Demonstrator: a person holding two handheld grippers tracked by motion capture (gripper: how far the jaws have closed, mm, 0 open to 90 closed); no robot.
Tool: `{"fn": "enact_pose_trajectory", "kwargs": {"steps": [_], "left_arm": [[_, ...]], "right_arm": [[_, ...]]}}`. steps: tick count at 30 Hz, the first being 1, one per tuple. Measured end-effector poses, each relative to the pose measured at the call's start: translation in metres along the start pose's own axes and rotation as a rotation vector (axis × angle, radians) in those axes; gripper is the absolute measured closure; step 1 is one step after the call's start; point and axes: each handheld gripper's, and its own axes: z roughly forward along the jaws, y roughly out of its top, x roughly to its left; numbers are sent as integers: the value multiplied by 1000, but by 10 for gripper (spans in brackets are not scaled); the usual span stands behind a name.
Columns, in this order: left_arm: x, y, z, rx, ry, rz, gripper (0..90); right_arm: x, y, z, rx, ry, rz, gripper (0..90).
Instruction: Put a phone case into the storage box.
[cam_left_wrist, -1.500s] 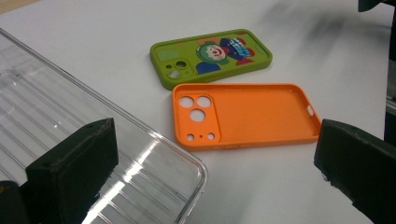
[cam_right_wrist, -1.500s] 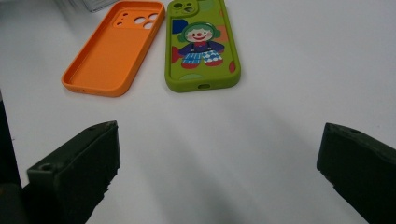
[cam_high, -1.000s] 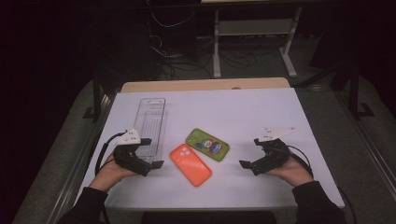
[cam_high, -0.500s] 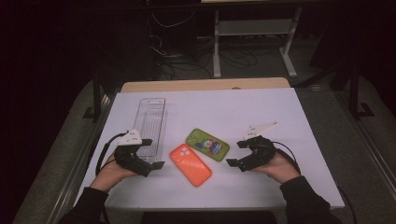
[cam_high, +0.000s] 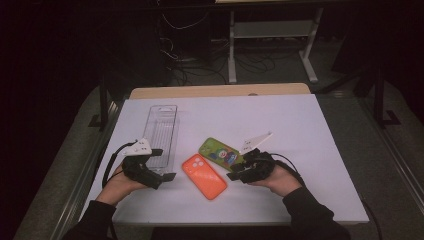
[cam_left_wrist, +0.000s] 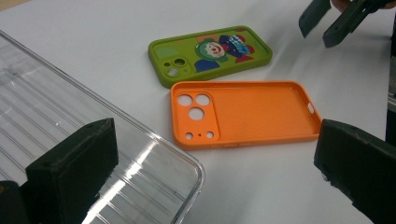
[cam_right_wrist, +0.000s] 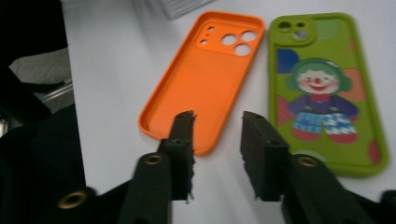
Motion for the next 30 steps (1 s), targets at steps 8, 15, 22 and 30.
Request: {"fn": "enact_pose_trajectory", "kwargs": {"steps": [8, 15, 22, 30], "left_arm": [[0, 0, 0, 1, 0, -1, 0], [0, 0, -1, 2, -1, 1, 0], [0, 0, 0, 5, -6, 2, 0], [0, 0, 1, 9, -7, -3, 0]], "right_arm": [[6, 8, 24, 66, 1, -53, 874], [11, 9, 43, 117, -10, -93, 881], [12, 7, 52, 163, -45, -115, 882], [9, 5, 53, 179, -86, -118, 883]]}}
